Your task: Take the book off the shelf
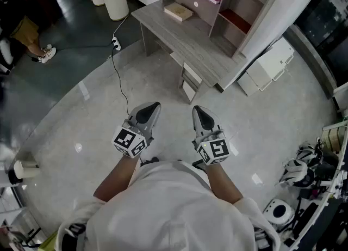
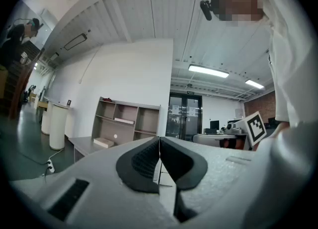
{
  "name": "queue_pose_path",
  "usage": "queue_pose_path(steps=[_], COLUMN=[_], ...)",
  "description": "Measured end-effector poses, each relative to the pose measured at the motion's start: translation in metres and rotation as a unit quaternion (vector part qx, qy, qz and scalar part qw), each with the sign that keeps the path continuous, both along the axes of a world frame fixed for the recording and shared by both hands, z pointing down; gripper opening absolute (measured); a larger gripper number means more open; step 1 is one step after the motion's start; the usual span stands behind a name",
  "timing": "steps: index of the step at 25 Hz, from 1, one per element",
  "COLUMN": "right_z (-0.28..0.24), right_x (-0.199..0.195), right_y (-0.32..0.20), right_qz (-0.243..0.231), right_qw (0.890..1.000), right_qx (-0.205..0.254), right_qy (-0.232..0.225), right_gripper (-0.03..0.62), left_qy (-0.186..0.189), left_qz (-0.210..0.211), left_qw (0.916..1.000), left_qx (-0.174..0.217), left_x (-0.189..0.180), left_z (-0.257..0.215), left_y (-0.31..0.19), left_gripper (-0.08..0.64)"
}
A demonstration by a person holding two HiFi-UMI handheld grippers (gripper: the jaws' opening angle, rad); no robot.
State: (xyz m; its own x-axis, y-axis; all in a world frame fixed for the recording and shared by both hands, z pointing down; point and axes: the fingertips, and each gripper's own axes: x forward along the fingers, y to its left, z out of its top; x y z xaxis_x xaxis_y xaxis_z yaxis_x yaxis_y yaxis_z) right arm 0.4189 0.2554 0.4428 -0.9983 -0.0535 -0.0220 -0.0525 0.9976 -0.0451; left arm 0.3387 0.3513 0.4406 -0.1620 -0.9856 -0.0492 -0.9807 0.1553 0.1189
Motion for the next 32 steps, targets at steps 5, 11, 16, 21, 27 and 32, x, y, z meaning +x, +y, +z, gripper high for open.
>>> queue_pose_path(steps=[5, 11, 16, 21, 27, 32], right_z=[0.005, 0.015, 0.021, 0.026, 0.03, 0.03], right_x=[0.01, 0.027, 0.038, 0.027, -0.014, -0.066], right_y=[-0.006, -0.026, -0.045, -0.053, -0.074, -0.105], right_qz=[-0.013, -0.041, -0.037, -0.046, -0.047, -0.03], right_qw=[1.0, 0.998, 0.998, 0.997, 0.998, 0.998], right_qx=[-0.005, -0.049, -0.048, -0.054, -0.047, -0.045], right_qy=[0.004, -0.002, -0.002, -0.006, 0.001, 0.009], right_gripper=[0.015, 0.015, 0.015, 0.015, 0.015, 0.015], left_qy=[0.014, 0.025, 0.024, 0.038, 0.048, 0.048], left_qz=[0.0, -0.014, -0.029, -0.032, -0.032, -0.01], left_qw=[0.9999, 0.9995, 0.9992, 0.9987, 0.9983, 0.9987], left_qx=[-0.004, -0.015, -0.016, -0.013, -0.004, 0.017], left_x=[0.013, 0.026, 0.029, 0.01, -0.042, -0.096], left_z=[0.007, 0.017, 0.021, 0.031, 0.035, 0.028], left_y=[-0.011, -0.024, -0.034, -0.043, -0.066, -0.102], left_gripper=[0.017, 0.017, 0.017, 0.017, 0.017, 0.017])
